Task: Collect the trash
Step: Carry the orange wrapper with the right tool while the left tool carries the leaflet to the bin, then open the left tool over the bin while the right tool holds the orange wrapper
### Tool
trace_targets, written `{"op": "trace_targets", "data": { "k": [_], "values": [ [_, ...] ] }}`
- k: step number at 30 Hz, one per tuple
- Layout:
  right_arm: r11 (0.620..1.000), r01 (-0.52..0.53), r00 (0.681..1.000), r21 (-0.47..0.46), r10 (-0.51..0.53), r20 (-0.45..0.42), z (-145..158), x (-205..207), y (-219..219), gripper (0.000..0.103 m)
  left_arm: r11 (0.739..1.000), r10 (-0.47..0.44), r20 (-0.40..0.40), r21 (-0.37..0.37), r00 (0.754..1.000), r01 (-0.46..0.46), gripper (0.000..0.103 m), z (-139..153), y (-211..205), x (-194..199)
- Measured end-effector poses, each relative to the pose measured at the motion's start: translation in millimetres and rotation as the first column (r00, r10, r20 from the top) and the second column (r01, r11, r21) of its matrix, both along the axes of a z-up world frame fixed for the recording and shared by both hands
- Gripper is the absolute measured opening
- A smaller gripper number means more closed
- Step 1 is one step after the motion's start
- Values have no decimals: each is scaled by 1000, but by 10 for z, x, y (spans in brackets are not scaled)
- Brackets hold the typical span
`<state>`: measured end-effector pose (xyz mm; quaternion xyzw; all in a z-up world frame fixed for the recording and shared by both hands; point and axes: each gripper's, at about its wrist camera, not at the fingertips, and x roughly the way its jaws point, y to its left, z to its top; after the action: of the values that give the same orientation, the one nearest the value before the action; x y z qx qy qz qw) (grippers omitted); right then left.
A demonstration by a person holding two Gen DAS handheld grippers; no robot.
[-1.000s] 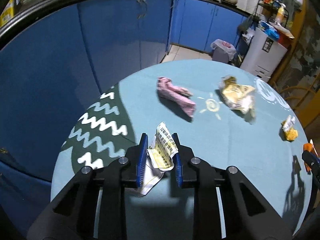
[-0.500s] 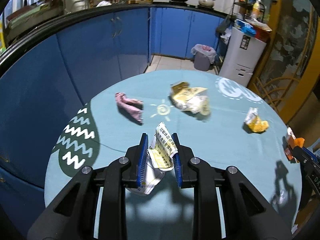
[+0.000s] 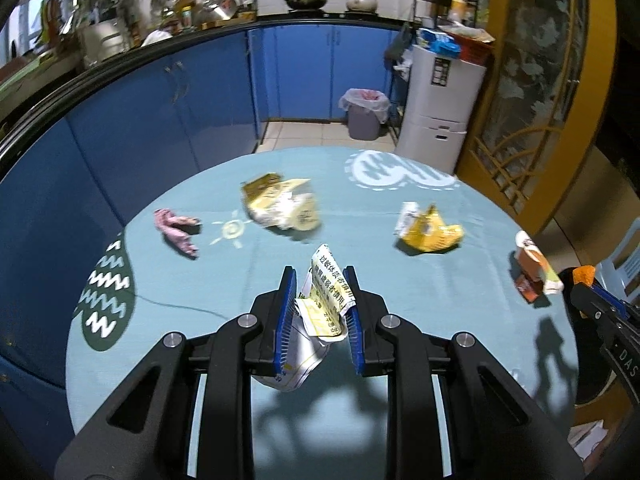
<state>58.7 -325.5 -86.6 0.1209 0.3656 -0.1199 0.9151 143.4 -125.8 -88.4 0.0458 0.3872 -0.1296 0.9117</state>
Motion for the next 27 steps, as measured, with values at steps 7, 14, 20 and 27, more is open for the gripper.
{"op": "trace_targets", "data": {
  "k": [7, 14, 20, 27],
  "values": [
    [998, 54, 998, 20, -54, 14, 1, -198, -293, 18, 997, -73, 7, 10, 997, 73, 25, 53, -441, -86],
    [992, 120, 993, 45, -120, 12, -61, -406, -632, 18, 985, -173, 10, 25, 985, 173, 25, 86, -971, -218],
    [984, 167, 986, 62, -167, 4, -127, -555, -926, 18, 965, -260, 15, 34, 965, 260, 25, 110, -1443, -357],
    [972, 223, 975, 79, -223, -6, -209, -713, -1240, 18, 926, -376, 31, 42, 926, 374, 25, 168, -2088, -576]
  ]
}}
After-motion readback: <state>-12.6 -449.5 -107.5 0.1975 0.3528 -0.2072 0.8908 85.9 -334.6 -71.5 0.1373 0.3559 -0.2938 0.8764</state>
